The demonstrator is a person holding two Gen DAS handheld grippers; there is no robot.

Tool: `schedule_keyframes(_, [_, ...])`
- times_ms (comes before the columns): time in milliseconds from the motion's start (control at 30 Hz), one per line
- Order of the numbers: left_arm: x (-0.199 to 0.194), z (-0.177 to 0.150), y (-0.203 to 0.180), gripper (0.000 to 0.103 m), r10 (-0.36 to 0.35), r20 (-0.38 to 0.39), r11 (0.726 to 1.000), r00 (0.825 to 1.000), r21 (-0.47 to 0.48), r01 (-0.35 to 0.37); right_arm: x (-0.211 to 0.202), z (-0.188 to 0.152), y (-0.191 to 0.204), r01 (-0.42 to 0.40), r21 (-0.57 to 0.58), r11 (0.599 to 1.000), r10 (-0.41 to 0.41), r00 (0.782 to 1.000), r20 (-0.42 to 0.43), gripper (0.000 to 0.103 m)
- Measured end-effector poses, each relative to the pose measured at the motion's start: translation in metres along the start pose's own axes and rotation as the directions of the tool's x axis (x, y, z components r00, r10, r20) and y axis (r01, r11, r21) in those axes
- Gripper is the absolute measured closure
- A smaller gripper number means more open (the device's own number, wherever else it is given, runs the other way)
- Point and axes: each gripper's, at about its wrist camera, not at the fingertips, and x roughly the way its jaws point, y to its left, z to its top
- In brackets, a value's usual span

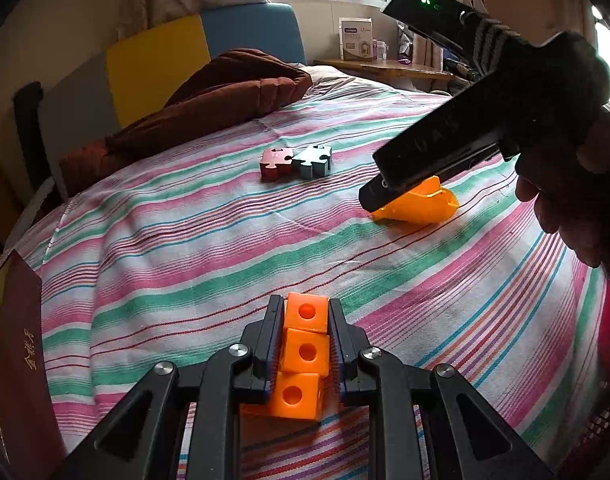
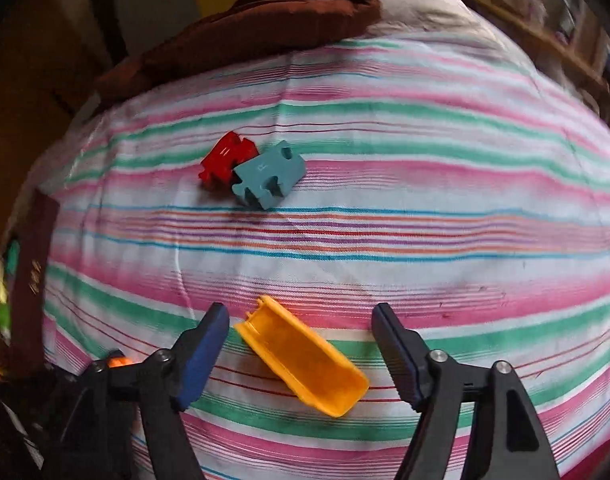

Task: Organize rigid objects
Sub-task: 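Grasp the yellow-orange piece with right tool while left tool holds orange cubes, then carry the orange cube block into the gold tray and open the left tool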

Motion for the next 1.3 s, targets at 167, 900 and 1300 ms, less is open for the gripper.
schedule_keyframes(167, [0.000,0.000,0.001,0.082,0.001,0.000,1.000,1.000,0.002,-0.001,-0.011,-0.004,0.016,0.028,-0.083,0.996,-0.024,0.998,0.051,0.027])
schedule_keyframes(900, [-0.005,-0.002,0.002,0.082,0.025,-0.001,1.000,1.000,-0.016,-0.025,0.015,-0.009,0.014,0.035,-0.111,0.993,-0.035,0.999,0.003,0.077])
schedule_keyframes(1300, [-0.041,0.004,0.017,0.083,0.005,-0.023,0.991,1.000,-0.134,-0.008,0.016,-0.016,0.024,0.095,-0.184,0.978,-0.085,0.994,0.063,0.077])
